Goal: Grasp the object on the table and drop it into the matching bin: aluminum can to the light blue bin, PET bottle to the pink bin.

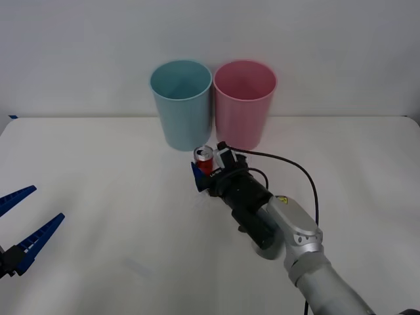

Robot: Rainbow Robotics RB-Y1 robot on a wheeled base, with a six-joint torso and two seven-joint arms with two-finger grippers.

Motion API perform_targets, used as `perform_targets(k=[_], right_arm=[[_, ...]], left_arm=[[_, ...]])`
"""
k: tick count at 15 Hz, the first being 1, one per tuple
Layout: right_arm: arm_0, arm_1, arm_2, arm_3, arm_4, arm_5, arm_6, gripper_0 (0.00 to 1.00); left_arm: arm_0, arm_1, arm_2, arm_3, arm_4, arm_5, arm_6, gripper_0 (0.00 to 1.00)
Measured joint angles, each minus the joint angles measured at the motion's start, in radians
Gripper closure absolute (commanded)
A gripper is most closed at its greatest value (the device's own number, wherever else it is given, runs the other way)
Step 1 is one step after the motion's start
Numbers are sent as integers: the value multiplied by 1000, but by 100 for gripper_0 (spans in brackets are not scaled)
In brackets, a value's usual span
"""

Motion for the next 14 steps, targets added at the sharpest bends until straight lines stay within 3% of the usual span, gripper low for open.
perform_targets(k=[9, 14], right_arm=[[6, 0, 2, -2, -43, -16, -9, 100], [44, -1, 30, -93, -67, -80, -40, 100]], left_arm=[[0, 0, 0, 0, 0, 0, 0, 0], [0, 0, 0, 0, 0, 0, 0, 0]])
